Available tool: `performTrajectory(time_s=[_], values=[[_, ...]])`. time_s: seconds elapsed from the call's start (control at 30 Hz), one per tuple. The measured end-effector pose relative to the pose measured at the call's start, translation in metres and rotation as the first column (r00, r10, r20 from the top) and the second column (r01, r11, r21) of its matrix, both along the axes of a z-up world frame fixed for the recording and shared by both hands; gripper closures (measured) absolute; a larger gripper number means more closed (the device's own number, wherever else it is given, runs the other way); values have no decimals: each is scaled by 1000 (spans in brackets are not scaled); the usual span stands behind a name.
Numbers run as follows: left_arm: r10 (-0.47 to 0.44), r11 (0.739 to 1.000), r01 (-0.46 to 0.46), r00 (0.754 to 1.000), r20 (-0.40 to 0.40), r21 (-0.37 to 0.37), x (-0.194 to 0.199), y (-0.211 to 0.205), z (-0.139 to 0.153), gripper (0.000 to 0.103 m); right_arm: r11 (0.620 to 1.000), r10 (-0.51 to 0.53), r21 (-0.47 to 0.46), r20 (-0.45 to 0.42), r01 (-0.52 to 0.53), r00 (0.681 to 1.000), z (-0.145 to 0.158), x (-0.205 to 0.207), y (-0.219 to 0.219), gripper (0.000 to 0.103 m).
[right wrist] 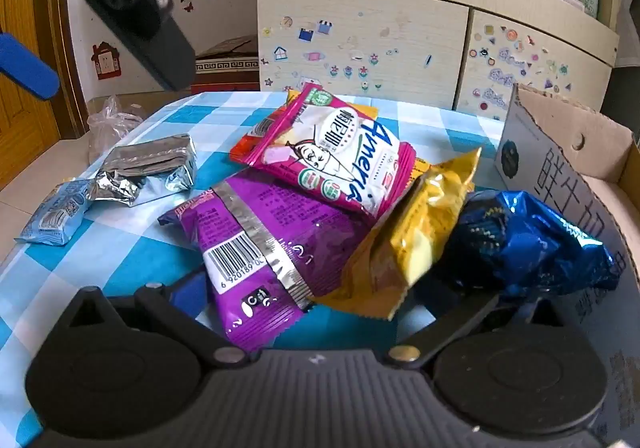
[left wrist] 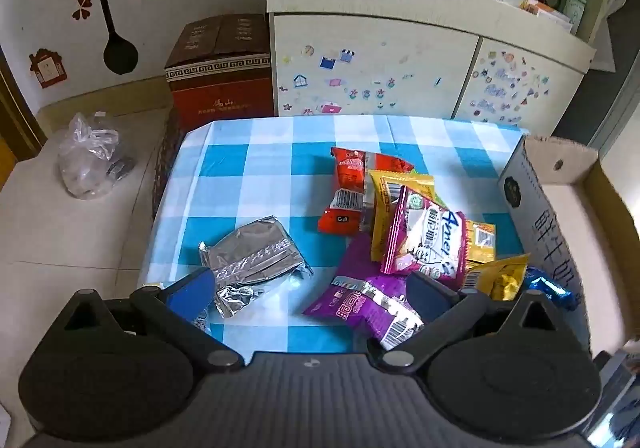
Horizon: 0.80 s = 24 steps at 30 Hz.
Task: Organize snacks
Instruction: 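Move both tools over the snack pile on the table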
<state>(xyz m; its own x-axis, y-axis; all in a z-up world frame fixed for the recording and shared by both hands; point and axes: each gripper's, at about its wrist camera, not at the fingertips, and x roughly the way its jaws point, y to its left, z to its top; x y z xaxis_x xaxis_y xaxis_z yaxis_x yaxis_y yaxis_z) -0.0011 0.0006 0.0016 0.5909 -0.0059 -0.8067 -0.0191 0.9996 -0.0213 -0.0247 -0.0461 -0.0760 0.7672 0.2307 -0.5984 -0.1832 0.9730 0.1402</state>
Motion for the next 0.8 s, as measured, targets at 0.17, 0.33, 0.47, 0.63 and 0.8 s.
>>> performTrajectory(time_s=[0.17,0.33,0.47,0.63,0.8], values=[[-5,1000,6,1000,22,-22,-6,2,7,0,1000,3,4,4,-3,1000,2,0,0,0],[-10,999,11,999,34,-46,-11,4,12,0,1000,3,3,5,-3,1000,0,0,0,1],[-13,997,17,999,53,-76,-13,9,15,0,1000,6,6,9,-6,1000,-1,0,0,1],[-17,998,19,999,39,-58,-13,6,18,0,1000,11,14,15,-11,1000,-2,0,-2,1],[-26,998,28,999,32,-50,-15,2,20,0,1000,11,14,16,-11,1000,-3,0,-2,1]])
